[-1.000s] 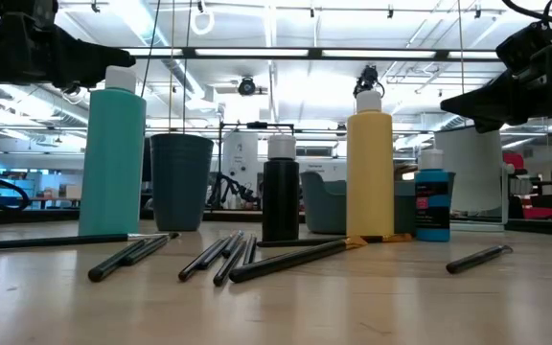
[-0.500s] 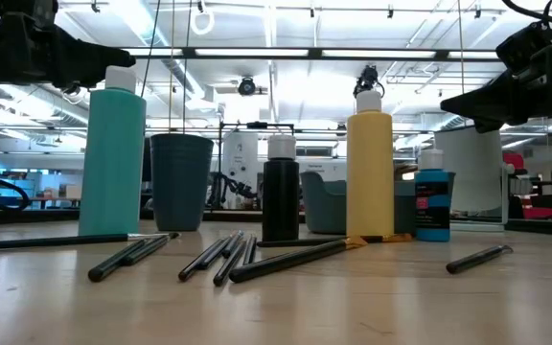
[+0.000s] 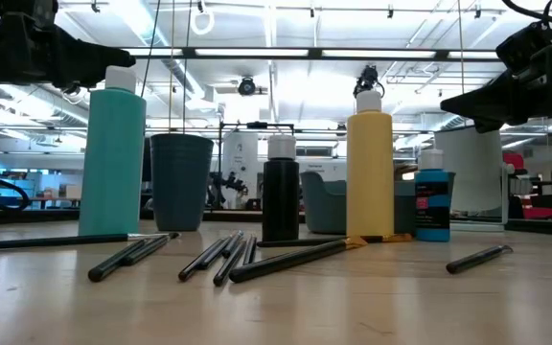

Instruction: Pick & Place Paint Supplies

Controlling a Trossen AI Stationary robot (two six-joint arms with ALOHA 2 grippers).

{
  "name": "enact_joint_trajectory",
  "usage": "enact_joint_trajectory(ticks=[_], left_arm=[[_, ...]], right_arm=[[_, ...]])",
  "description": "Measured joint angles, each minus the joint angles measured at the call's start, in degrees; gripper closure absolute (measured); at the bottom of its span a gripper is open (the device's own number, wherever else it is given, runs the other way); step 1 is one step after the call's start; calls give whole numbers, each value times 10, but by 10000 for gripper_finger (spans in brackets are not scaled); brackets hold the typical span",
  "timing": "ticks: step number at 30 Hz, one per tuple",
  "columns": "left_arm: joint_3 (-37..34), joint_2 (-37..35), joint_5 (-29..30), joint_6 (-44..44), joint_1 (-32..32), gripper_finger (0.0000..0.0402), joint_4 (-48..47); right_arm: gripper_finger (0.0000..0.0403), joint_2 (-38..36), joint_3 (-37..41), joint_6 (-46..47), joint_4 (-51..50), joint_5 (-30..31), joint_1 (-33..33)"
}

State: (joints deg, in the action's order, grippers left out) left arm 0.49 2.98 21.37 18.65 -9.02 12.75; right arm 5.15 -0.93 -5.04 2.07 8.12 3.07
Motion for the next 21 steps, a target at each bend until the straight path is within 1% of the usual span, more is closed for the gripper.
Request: enact_joint_trajectory(ticks=[21], left_arm=[[0, 0, 0, 0, 0, 249, 0]], right_arm=[[392, 0, 0, 0, 0, 0, 0]])
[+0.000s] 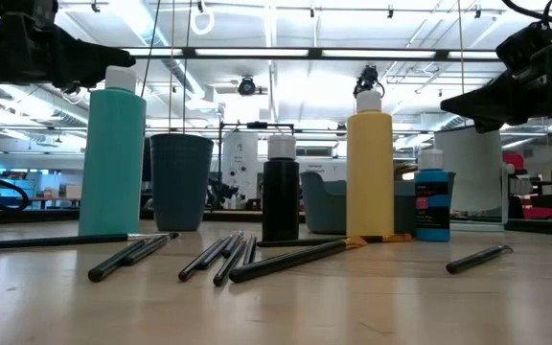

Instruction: Pick & Place Paint Supplies

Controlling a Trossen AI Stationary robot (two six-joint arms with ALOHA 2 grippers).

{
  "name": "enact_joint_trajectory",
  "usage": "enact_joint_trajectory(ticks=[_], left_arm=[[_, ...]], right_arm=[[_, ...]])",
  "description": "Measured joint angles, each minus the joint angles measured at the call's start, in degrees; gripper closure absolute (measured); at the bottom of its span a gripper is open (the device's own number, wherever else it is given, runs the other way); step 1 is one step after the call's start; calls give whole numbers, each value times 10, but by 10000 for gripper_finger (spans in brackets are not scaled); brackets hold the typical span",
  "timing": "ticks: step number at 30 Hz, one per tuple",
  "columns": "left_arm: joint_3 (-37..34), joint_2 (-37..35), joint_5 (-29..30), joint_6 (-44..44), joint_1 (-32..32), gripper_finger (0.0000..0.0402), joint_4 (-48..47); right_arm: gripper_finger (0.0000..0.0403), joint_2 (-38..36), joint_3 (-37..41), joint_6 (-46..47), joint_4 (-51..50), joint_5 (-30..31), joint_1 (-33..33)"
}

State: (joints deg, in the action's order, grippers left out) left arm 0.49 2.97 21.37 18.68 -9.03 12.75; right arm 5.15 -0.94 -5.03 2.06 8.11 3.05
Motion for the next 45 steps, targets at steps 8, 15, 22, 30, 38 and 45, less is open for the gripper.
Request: enact_joint_trajectory(ticks=[8, 15, 22, 30, 38, 45], left_arm=[[0, 0, 0, 0, 0, 249, 3], [0, 0, 0, -25, 0, 249, 14], [0, 0, -1, -43, 0, 249, 20], [0, 0, -7, -48, 0, 249, 65], [0, 0, -6, -63, 0, 249, 62], [0, 0, -32, -91, 0, 249, 62]], right_arm=[[392, 0, 0, 0, 5, 0, 0], [392, 0, 0, 45, 67, -15, 0], [392, 0, 0, -96, 156, 38, 0], [392, 0, 0, -182, 202, 37, 0], [392, 0, 0, -118, 221, -231, 0], [353, 0, -6, -46, 257, -319, 0]])
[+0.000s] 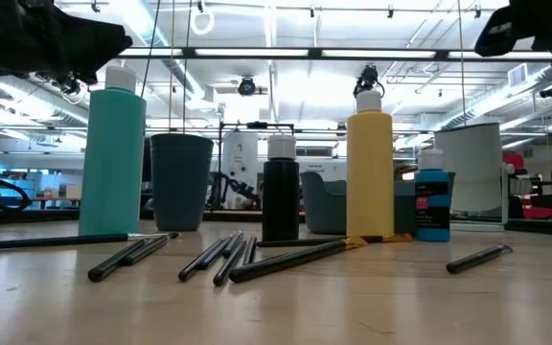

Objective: Pick & Place Paint Supplies
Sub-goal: Put the large purple paint bottle into the blue bin

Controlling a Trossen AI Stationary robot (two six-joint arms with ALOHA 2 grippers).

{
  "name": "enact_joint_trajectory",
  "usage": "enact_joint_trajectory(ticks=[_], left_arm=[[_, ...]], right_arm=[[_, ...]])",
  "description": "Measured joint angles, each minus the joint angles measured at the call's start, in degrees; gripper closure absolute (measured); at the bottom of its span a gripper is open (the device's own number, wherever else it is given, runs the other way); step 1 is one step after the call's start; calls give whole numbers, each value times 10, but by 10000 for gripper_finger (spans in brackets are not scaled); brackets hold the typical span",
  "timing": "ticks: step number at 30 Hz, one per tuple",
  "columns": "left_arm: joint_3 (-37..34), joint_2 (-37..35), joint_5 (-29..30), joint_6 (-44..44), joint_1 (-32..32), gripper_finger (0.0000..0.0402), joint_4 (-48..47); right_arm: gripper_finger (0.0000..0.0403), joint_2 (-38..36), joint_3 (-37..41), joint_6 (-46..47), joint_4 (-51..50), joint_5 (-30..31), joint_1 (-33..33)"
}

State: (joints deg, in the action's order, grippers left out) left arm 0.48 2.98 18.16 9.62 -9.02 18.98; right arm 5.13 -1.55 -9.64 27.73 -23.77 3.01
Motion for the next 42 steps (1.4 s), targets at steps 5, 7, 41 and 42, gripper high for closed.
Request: enact_joint_trajectory(ticks=[5, 7, 41, 42], left_arm=[[0, 0, -4, -37, 0, 249, 0], [0, 0, -4, -38, 0, 249, 0], [0, 0, -4, -32, 0, 249, 2], [0, 0, -4, -32, 0, 249, 2]], right_arm=[[293, 0, -22, 72, -55, -30, 0], [268, 0, -25, 90, -78, -68, 0], [268, 6, -25, 54, -338, -142, 0], [277, 10, -25, 66, -339, -138, 0]])
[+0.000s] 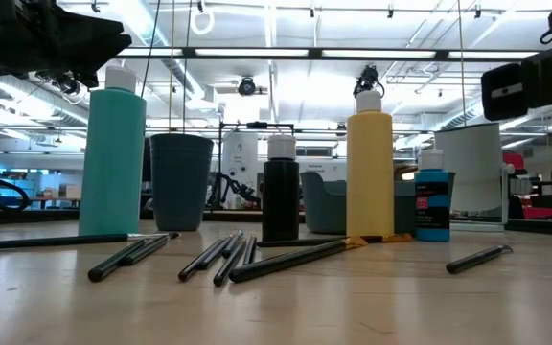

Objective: Pick & Place Paint Supplies
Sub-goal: Put the large purple paint bottle into the blue bin

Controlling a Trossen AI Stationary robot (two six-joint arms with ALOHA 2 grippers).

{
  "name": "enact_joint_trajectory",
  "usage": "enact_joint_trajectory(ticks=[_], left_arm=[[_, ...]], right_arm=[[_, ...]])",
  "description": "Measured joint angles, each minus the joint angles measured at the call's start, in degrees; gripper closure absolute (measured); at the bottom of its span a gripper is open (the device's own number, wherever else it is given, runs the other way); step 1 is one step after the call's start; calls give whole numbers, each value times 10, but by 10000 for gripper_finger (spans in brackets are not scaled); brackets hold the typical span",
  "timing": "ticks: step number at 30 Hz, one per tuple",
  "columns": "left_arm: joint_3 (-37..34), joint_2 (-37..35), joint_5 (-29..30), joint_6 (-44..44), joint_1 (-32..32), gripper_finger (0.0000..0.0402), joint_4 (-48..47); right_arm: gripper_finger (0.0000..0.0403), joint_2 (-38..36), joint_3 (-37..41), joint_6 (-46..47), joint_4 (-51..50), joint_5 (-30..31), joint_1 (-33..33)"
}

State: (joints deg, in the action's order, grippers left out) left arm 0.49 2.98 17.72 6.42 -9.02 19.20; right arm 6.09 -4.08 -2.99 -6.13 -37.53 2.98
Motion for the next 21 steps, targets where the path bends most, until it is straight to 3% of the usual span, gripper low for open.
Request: enact_joint_trajectory(ticks=[7, 16, 21], left_arm=[[0, 0, 0, 0, 0, 249, 0], [0, 0, 0, 0, 0, 249, 0], [0, 0, 0, 0, 0, 249, 0]], right_arm=[[318, 46, -1, 38, 8, 104, 0], [306, 56, -1, 36, 14, 101, 0], [328, 56, 9, 36, 40, 95, 0]])
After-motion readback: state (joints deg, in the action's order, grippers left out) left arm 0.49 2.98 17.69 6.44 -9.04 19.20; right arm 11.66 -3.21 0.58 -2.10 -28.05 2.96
